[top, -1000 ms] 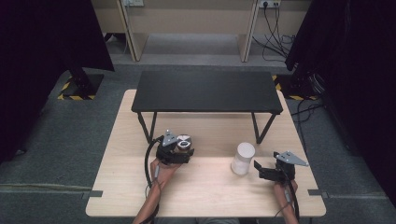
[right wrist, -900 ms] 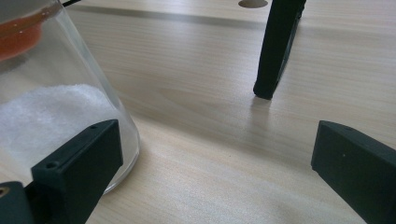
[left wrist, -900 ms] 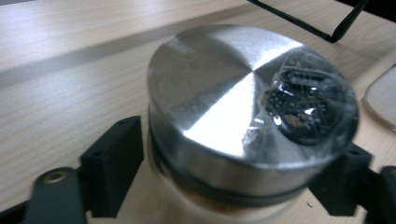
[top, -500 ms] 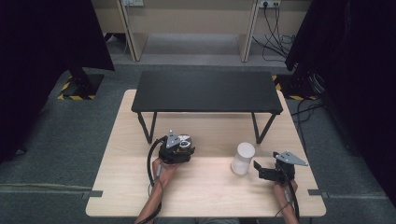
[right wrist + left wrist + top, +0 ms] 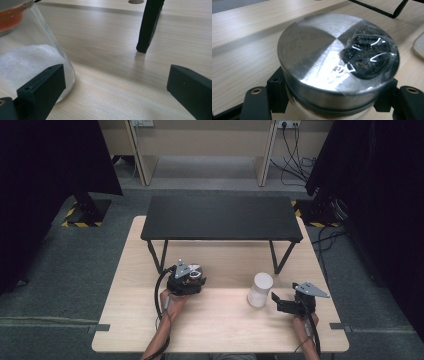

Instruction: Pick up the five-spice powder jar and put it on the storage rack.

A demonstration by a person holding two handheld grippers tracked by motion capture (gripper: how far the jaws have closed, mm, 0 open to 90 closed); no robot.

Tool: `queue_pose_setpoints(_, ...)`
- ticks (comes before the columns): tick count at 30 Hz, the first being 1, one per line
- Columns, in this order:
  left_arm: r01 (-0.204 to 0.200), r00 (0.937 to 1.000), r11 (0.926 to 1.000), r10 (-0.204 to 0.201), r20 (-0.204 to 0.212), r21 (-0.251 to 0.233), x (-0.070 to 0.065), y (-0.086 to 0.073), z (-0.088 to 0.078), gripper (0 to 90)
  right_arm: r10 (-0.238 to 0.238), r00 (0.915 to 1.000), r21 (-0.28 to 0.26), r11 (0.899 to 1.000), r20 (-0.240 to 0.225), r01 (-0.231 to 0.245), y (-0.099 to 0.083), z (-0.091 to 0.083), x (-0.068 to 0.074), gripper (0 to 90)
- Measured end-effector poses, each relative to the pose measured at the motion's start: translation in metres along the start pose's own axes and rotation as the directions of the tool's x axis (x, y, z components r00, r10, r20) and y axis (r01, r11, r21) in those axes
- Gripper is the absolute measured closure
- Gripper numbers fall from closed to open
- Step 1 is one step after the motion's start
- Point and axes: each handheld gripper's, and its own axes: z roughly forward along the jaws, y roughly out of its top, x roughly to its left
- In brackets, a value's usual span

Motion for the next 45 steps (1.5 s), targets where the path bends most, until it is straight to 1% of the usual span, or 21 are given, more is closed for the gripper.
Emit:
queue_pose_setpoints(3, -0.008, 0.9998, 0.9999, 0.008, 0.016, 0.011, 0.002, 0.006, -0.005, 30.5, 0.001, 1.0000, -0.001, 1.000, 0.000, -0.001, 0.000, 0.000, 0.000, 2.2)
queue_pose_setpoints(5, -0.034, 0.9990, 0.9992, 0.034, 0.031, 0.022, 0.004, 0.012, -0.010, 30.5, 0.001, 1.0000, -0.002, 1.000, 0.000, -0.001, 0.000, 0.000, 0.000, 2.2)
queue_pose_setpoints(9, -0.043, 0.9971, 0.9984, 0.041, 0.064, 0.036, 0.010, 0.020, -0.019, 30.5, 0.000, 1.0000, 0.000, 1.000, 0.001, 0.000, 0.000, 0.000, 0.000, 2.2)
queue_pose_setpoints(13, -0.074, 0.9945, 0.9960, 0.070, 0.078, 0.050, 0.010, 0.030, -0.031, 30.5, -0.002, 1.0000, 0.000, 1.000, 0.003, 0.002, 0.000, 0.000, 0.001, 2.2)
queue_pose_setpoints(15, -0.072, 0.9933, 0.9961, 0.067, 0.094, 0.051, 0.012, 0.035, -0.037, 30.5, -0.004, 1.0000, 0.000, 1.000, 0.004, 0.004, 0.000, 0.000, 0.001, 2.2)
queue_pose_setpoints(17, -0.074, 0.9928, 0.9960, 0.068, 0.099, 0.050, 0.013, 0.037, -0.040, 30.5, -0.005, 1.0000, 0.000, 1.000, 0.004, 0.005, 0.000, 0.000, 0.001, 2.2)
queue_pose_setpoints(18, -0.070, 0.9912, 0.9968, 0.065, 0.116, 0.040, 0.015, 0.042, -0.047, 30.5, -0.004, 1.0000, 0.000, 1.000, 0.004, 0.004, 0.000, 0.000, 0.001, 2.2)
queue_pose_setpoints(19, -0.070, 0.9912, 0.9968, 0.065, 0.116, 0.040, 0.015, 0.042, -0.047, 30.5, -0.004, 1.0000, 0.000, 1.000, 0.004, 0.004, 0.000, 0.000, 0.001, 2.2)
queue_pose_setpoints(23, -0.074, 0.9888, 0.9968, 0.069, 0.133, 0.029, 0.019, 0.056, -0.061, 30.5, -0.005, 1.0000, 0.000, 1.000, 0.007, 0.005, 0.000, 0.000, 0.002, 2.2)
queue_pose_setpoints(25, -0.072, 0.9885, 0.9971, 0.068, 0.135, 0.026, 0.020, 0.059, -0.064, 30.5, -0.004, 1.0000, -0.001, 1.000, 0.008, 0.004, 0.000, 0.000, 0.002, 2.2)
queue_pose_setpoints(27, -0.072, 0.9871, 0.9973, 0.069, 0.144, 0.014, 0.023, 0.069, -0.073, 30.5, -0.005, 1.0000, 0.000, 1.000, 0.008, 0.005, 0.000, 0.000, 0.002, 2.2)
queue_pose_setpoints(28, -0.072, 0.9871, 0.9973, 0.069, 0.144, 0.014, 0.023, 0.069, -0.073, 30.5, -0.005, 1.0000, 0.000, 1.000, 0.008, 0.005, 0.000, 0.000, 0.002, 2.2)
queue_pose_setpoints(30, -0.077, 0.9873, 0.9970, 0.075, 0.140, 0.010, 0.023, 0.076, -0.080, 30.5, -0.005, 1.0000, 0.000, 1.000, 0.007, 0.005, 0.000, 0.000, 0.002, 2.2)
queue_pose_setpoints(31, -0.085, 0.9868, 0.9963, 0.082, 0.139, 0.012, 0.023, 0.081, -0.083, 30.5, -0.005, 1.0000, 0.000, 1.000, 0.007, 0.005, 0.000, 0.000, 0.002, 2.2)
queue_pose_setpoints(32, -0.096, 0.9860, 0.9952, 0.092, 0.139, 0.022, 0.023, 0.091, -0.088, 30.5, -0.005, 1.0000, -0.001, 1.000, 0.007, 0.005, 0.000, 0.000, 0.002, 2.2)
queue_pose_setpoints(36, -0.103, 0.9835, 0.9943, 0.098, 0.152, 0.027, 0.027, 0.108, -0.097, 30.5, -0.005, 1.0000, -0.001, 1.000, 0.008, 0.005, 0.000, 0.000, 0.002, 2.2)
queue_pose_setpoints(37, -0.103, 0.9835, 0.9943, 0.098, 0.152, 0.027, 0.027, 0.108, -0.097, 30.5, -0.005, 1.0000, -0.001, 1.000, 0.007, 0.005, 0.000, 0.000, 0.002, 2.2)
queue_pose_setpoints(38, -0.100, 0.9829, 0.9945, 0.094, 0.158, 0.031, 0.029, 0.116, -0.101, 30.5, -0.005, 1.0000, -0.001, 1.000, 0.007, 0.005, 0.000, 0.000, 0.002, 2.2)
queue_pose_setpoints(41, -0.087, 0.9831, 0.9956, 0.080, 0.165, 0.035, 0.036, 0.129, -0.106, 30.5, -0.007, 0.9999, 0.000, 1.000, 0.008, 0.007, 0.000, 0.000, 0.002, 2.2)
queue_pose_setpoints(42, -0.087, 0.9831, 0.9956, 0.080, 0.165, 0.035, 0.036, 0.129, -0.106, 30.5, -0.007, 0.9999, 0.000, 1.000, 0.008, 0.007, 0.000, 0.000, 0.002, 2.2)
queue_pose_setpoints(45, -0.074, 0.9863, 0.9963, 0.067, 0.151, 0.045, 0.040, 0.141, -0.111, 30.5, -0.009, 0.9999, 0.000, 1.000, 0.008, 0.009, 0.000, 0.000, 0.002, 2.2)
